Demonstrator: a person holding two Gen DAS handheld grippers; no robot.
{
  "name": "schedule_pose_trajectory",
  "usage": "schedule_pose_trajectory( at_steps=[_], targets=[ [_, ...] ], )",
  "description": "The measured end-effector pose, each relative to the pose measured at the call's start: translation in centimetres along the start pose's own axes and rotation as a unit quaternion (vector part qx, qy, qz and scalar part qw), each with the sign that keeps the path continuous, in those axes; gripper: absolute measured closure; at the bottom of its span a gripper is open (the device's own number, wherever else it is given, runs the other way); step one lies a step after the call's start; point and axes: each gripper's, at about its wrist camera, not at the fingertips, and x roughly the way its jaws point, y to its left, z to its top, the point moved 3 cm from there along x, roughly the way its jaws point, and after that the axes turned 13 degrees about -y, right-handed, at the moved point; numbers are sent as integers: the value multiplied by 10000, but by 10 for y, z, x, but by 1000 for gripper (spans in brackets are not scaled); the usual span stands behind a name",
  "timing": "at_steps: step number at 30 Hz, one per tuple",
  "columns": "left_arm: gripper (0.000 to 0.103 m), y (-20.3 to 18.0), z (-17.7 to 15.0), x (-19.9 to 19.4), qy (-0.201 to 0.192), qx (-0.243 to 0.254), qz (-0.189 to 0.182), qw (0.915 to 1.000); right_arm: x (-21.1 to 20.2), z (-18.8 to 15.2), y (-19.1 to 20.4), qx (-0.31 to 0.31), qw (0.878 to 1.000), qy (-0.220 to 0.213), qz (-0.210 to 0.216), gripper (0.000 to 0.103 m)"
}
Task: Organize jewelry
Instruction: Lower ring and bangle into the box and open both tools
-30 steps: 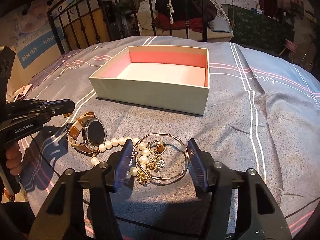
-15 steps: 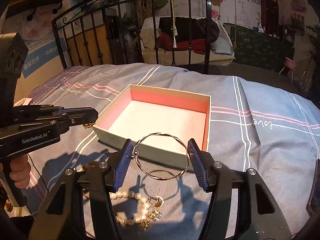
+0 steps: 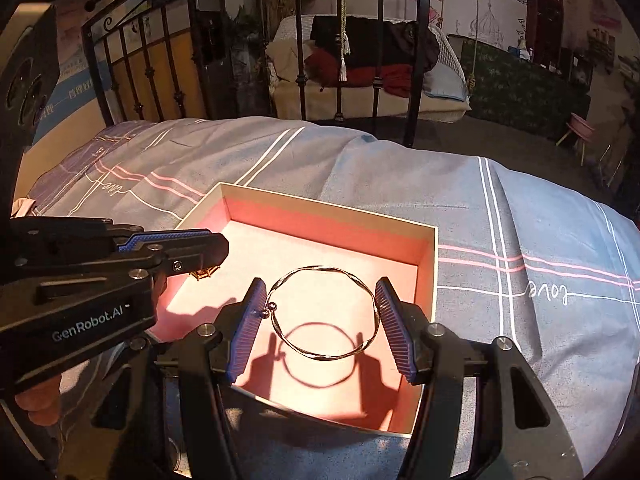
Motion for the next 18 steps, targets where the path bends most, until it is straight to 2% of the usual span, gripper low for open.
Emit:
schedule_pose_trajectory(
  at_steps=[16,17,18],
  targets=[
    [93,8,-8,25,347,-207,63,9992,23,-16,3,-37,9995,303,69,45],
    [83,10,-7,24,368,-289,38,9989,23,-16,3,-50,9995,308,88,43],
    [65,12,-6,23,355,-356,32,9987,22,-17,4,-55,9995,303,101,41]
  ],
)
